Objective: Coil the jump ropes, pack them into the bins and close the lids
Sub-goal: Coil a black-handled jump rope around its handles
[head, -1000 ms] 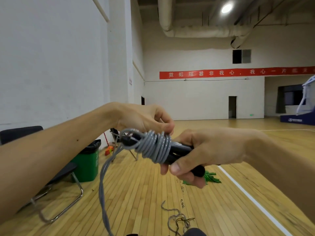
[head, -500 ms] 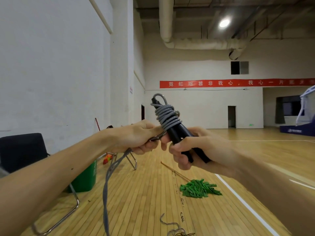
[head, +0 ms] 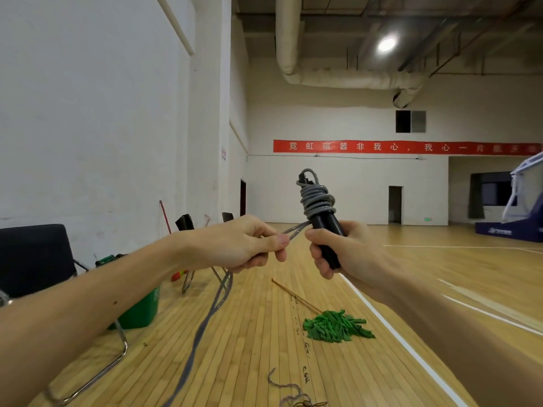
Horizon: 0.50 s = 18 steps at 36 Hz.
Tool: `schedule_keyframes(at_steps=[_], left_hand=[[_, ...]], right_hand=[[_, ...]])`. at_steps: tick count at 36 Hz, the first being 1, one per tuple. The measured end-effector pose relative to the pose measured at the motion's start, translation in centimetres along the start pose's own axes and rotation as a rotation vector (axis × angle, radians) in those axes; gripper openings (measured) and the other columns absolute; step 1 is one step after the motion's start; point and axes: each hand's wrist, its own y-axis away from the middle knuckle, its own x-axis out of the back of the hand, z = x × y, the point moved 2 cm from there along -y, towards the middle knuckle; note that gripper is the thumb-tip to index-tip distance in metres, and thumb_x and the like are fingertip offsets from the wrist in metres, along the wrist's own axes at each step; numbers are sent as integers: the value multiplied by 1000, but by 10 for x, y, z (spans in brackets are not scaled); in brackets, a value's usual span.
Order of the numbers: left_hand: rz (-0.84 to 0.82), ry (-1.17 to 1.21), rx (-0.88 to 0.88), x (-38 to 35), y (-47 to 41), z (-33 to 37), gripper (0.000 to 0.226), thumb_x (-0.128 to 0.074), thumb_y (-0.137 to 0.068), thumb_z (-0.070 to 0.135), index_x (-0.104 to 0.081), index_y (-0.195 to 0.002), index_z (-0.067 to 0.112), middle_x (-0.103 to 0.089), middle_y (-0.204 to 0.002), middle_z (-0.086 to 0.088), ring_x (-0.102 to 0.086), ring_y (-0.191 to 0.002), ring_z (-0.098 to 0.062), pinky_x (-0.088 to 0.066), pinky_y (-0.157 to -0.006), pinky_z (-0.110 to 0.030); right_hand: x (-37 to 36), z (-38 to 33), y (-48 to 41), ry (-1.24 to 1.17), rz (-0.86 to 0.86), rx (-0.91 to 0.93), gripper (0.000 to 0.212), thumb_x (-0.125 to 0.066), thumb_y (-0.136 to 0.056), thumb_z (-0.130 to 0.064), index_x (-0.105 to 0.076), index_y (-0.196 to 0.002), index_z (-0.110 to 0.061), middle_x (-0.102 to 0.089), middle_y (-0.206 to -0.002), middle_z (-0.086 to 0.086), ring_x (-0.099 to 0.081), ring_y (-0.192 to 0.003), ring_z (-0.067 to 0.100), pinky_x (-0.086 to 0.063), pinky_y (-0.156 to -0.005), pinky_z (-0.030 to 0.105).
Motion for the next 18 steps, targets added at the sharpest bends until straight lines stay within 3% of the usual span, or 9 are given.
schedule_keyframes(at_steps=[6, 12, 16, 18], left_hand=[[80, -275, -67, 0, -2, -2, 32, -52, -100, 47, -66, -87, 22, -49, -58, 5, -43, -52, -12, -38, -55, -25], [210, -531, -76, 0, -5, -3, 30, -49, -104, 36, -65, -89, 15, -61, -65, 5, -50, -48, -1, -36, -52, -13], [226, -732, -115, -2, -4, 1, 23, -44, -106, 35, -60, -93, 24, -60, -74, 9, -55, -66, -4, -38, -61, -22], [238, -902, -166, -2, -5, 4, 31, -39, -106, 38, -63, -103, 20, -62, -77, 7, -57, -70, -10, -45, -67, -29]], right_hand=[[4, 14, -7, 25, 19, -24, 12, -68, -94, -11, -61, -92, -1, -59, -67, 7, -55, -56, 19, -48, -54, 30], [13, 25, -16, 37, 77, -62, 12, -68, -94, -11, -61, -94, -2, -60, -68, 7, -55, -57, 19, -48, -56, 32], [16, 31, -18, 86, 90, -76, 11, -68, -95, -12, -61, -91, -4, -60, -67, 6, -56, -56, 19, -48, -57, 33], [14, 31, -19, 99, 88, -93, 11, -67, -95, -11, -60, -90, -4, -60, -66, 5, -55, -55, 19, -47, -56, 32]])
